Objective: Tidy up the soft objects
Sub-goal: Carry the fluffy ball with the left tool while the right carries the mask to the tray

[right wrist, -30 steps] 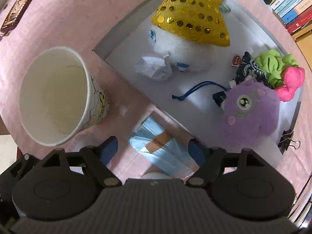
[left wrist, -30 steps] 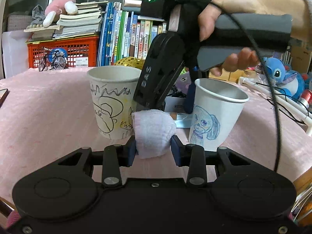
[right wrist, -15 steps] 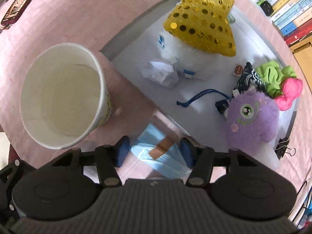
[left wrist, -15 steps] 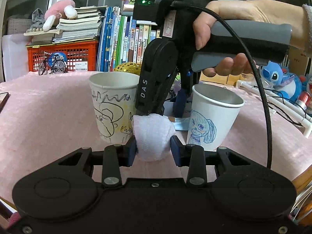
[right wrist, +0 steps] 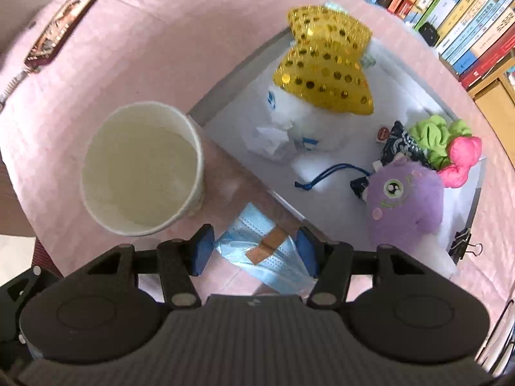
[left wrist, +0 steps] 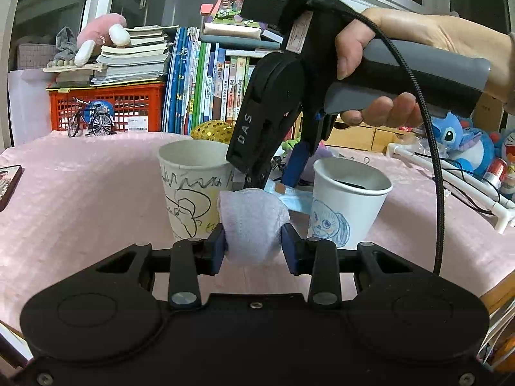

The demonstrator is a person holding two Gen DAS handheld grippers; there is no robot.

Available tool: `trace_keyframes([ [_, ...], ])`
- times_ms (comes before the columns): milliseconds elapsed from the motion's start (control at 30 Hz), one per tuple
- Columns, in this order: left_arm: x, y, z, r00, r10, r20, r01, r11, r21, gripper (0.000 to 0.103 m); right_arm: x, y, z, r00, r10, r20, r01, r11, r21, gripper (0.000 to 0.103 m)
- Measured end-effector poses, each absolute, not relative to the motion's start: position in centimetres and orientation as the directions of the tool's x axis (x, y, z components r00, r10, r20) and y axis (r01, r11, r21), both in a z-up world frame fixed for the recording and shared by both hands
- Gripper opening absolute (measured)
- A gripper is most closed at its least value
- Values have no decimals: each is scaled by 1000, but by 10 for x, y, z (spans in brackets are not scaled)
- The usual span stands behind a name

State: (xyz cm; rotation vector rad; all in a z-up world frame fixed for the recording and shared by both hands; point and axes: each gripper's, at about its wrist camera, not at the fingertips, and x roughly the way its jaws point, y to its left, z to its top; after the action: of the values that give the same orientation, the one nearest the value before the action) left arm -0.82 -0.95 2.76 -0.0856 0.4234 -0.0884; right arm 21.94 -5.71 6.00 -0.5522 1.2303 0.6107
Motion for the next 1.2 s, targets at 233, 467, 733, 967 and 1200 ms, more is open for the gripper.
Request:
trace_keyframes([
  [233, -11, -13, 41, 915, -120, -385, 90, 991, -94, 35, 203, -71, 87, 317, 206, -926, -668, 741, -64, 59],
  [467, -7, -10, 60, 922, -129, -365, 102, 991, -92, 34, 179, -101, 123, 504, 345, -792, -612, 789, -46, 59],
  [733, 11, -9, 80, 932, -112, -346, 96, 993, -62, 35, 155, -152, 137, 655, 436, -617, -533, 846, 32, 59],
  [967, 36, -10, 92, 928, -115, -356, 104, 993, -49, 35, 141, -190, 129, 729, 427, -536, -452, 887, 92, 60],
  [1200, 59, -10, 100, 919, -123, -374, 114, 992, -47, 35, 126, -216, 121, 776, 424, -467, -411, 902, 136, 60],
])
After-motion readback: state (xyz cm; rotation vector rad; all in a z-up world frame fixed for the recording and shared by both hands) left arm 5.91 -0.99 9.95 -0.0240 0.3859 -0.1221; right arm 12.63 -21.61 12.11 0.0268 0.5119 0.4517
